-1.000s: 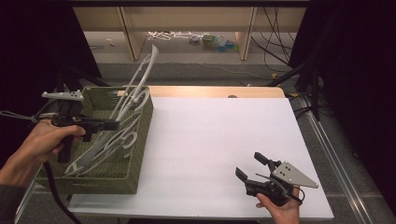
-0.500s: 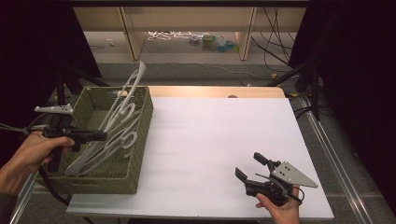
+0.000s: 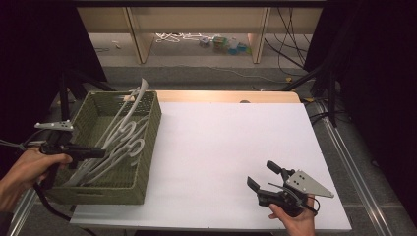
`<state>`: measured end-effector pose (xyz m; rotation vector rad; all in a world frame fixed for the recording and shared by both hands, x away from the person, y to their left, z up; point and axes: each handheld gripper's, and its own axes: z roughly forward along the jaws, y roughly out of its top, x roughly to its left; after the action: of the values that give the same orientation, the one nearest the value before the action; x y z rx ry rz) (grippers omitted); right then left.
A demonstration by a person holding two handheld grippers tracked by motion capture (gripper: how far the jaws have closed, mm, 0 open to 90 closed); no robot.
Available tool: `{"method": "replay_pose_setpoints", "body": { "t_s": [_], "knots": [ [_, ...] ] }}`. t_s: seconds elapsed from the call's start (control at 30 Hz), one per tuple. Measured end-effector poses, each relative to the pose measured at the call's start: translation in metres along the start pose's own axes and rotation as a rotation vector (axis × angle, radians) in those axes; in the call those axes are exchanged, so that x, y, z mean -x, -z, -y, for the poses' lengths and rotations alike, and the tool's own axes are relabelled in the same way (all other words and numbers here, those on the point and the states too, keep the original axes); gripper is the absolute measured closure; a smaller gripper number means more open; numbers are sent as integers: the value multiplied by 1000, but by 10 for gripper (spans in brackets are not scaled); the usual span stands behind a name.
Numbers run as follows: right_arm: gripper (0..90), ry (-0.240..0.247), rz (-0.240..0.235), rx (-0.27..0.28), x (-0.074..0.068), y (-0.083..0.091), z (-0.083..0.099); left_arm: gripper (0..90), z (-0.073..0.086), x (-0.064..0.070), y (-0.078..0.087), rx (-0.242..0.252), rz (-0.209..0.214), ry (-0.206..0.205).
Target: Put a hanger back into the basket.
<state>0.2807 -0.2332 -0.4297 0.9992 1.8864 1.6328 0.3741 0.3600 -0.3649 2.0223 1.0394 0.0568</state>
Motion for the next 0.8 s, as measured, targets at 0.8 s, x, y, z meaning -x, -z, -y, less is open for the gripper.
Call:
{"method": "replay_pose_setpoints", "body": {
  "t_s": [0.8],
  "knots": [
    [159,-4,2,2,0,0,0,812,8,-17,-26,-191,-35,-12]
  ]
}}
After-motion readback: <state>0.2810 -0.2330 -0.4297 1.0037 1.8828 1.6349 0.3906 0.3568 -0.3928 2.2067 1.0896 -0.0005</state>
